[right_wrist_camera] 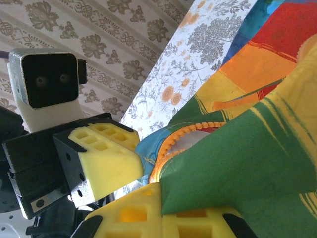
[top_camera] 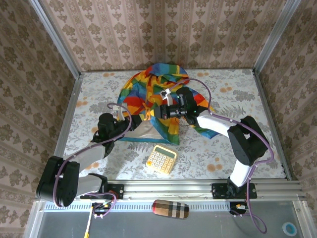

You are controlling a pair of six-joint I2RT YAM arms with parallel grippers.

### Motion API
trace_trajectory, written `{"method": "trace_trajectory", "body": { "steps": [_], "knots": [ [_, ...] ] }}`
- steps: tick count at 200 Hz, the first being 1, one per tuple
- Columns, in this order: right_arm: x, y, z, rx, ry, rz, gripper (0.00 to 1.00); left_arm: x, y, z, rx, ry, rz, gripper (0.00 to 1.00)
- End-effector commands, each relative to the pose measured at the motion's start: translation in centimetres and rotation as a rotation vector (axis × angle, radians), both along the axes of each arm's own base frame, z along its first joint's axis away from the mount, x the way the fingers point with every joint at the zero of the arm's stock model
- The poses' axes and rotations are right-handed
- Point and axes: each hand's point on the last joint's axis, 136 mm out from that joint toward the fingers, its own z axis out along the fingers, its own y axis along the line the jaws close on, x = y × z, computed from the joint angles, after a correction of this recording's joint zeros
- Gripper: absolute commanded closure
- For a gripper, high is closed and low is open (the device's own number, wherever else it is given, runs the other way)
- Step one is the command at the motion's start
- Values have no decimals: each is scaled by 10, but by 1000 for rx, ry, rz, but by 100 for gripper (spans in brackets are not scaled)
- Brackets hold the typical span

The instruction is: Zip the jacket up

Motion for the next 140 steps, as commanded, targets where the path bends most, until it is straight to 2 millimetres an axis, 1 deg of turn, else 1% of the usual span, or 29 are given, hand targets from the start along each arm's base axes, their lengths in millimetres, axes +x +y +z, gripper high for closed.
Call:
{"method": "trace_trajectory", "body": {
  "steps": [1,38,140],
  "knots": [
    [0,3,7,35,-34,31,100,4,3,14,-33,-54,12,100],
    [-2,3,5,42,-31,31,100,6,2,21,-67,-64,18,100],
    [5,2,5,49,-15,-11,100,3,3,18,-99,-55,16,100]
  ]
}}
